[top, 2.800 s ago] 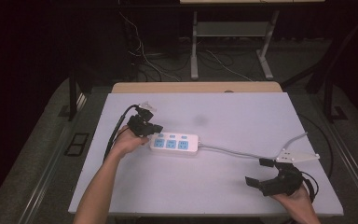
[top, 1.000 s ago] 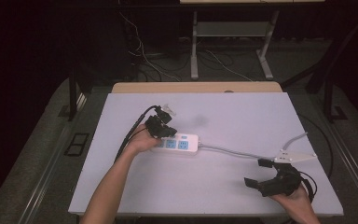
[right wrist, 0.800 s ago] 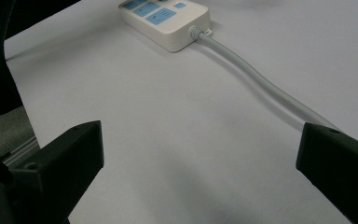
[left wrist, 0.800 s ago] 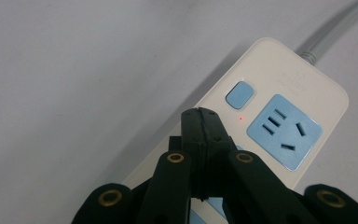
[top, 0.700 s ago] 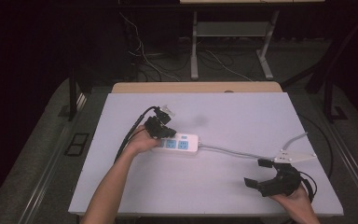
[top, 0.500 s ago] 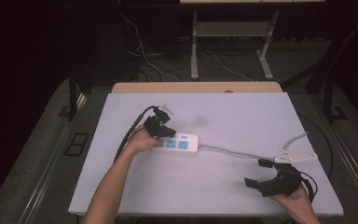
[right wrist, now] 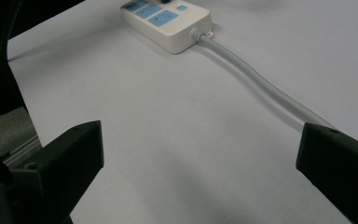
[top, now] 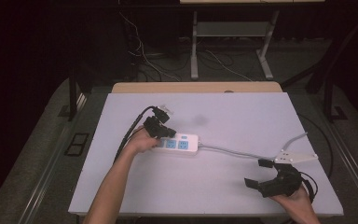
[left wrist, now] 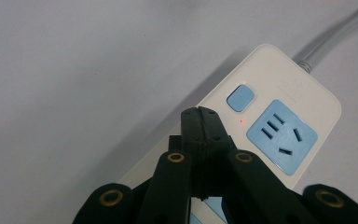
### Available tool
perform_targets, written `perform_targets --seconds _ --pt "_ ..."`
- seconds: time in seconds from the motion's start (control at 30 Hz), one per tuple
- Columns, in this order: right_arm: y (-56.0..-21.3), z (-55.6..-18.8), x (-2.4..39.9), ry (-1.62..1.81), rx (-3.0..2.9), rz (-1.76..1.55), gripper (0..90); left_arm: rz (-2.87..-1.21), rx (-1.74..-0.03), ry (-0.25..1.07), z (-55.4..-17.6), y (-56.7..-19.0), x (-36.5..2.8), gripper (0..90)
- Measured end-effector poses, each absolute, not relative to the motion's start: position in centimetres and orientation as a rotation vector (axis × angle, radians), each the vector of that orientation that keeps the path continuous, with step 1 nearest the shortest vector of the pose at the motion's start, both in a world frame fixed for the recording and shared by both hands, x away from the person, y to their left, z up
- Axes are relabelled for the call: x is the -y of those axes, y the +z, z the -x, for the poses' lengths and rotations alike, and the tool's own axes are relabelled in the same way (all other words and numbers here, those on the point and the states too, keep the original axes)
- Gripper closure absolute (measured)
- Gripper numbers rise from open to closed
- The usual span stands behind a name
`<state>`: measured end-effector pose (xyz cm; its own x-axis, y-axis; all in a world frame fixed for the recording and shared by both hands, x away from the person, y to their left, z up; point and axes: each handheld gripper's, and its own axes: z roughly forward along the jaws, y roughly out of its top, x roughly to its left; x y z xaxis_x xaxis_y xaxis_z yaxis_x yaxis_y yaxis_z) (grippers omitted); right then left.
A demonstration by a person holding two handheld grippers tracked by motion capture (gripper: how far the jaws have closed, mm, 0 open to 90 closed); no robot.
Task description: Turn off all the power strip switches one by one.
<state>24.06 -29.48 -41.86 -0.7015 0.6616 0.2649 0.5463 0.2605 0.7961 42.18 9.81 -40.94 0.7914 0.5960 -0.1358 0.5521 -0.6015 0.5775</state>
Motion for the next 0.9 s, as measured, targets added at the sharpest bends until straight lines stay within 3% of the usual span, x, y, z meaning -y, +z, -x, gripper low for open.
perform_targets --seconds 0.9 --pt "-41.91 -24.23 29.68 1.432 -2.389 -1.168 0.5 -2.360 -0.802 0.201 -41.40 -40.23 -10.03 89.3"
